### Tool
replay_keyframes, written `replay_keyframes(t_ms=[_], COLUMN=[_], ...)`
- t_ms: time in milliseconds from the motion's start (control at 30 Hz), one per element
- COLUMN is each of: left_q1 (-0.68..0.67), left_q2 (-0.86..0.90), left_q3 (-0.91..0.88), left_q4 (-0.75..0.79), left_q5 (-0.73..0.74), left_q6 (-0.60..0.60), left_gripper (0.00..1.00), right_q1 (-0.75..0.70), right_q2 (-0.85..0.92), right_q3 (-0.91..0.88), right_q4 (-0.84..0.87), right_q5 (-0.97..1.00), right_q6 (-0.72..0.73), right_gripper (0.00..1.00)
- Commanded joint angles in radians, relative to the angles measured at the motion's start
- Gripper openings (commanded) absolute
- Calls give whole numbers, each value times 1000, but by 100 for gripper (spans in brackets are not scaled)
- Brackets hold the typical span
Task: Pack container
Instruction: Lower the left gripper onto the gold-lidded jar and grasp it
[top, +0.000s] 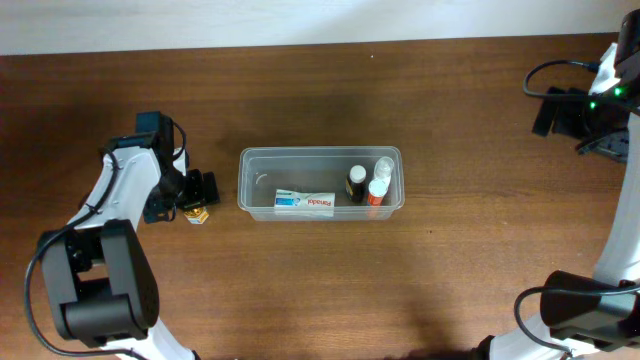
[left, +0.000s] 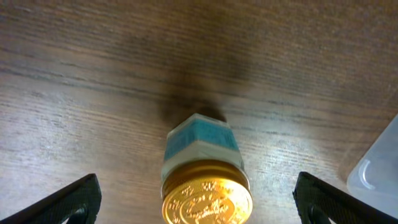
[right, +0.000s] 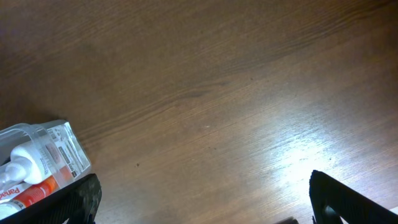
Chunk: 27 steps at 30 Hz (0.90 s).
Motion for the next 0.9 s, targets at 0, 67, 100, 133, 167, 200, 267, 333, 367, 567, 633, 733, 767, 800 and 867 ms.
replay_keyframes(t_ms=[0,67,100,133,167,200,267,333,367,567,633,733,767,800,867], left_q1=[2,2,2,2,2,2,2,2,2,2,2,2,2,2,2], left_q2=[47,73,85,94,104,107,110,110,110,110,109,109,109,109,109], left_q3=[-10,-10,-10,-10,-10,-10,-10,-10,-10,-9,-9,-9,-6,-3,10], left_q4=[8,8,9,11,13,13,13,13,12,16,17,16,16,16,7], left_q5=[-12,-11,-11,-11,-11,-11,-11,-11,-11,-28,-47,-60,-60,-60,-59], left_q6=[-13,-13,-13,-13,-13,-13,-13,-13,-13,-13,-13,-12,-12,-13,-13], left_gripper=[100,95,94,94,93,91,84,75,65,47,47,46,45,43,41], right_q1=[-3,-3,-3,-3,-3,-3,-3,-3,-3,-3,-3,-3,-3,-3,-3], right_q2=[2,2,2,2,2,2,2,2,2,2,2,2,2,2,2], right_q3=[-2,-2,-2,-2,-2,-2,-2,-2,-2,-2,-2,-2,-2,-2,-2], right_q4=[0,0,0,0,0,0,0,0,0,0,0,0,0,0,0], right_q5=[15,15,15,15,15,15,15,15,15,15,15,15,15,15,15], right_q6=[-3,-3,-3,-3,-3,-3,-3,-3,-3,-3,-3,-3,-3,-3,-3], right_gripper=[98,98,98,98,98,98,98,98,99,98,98,98,98,98,98])
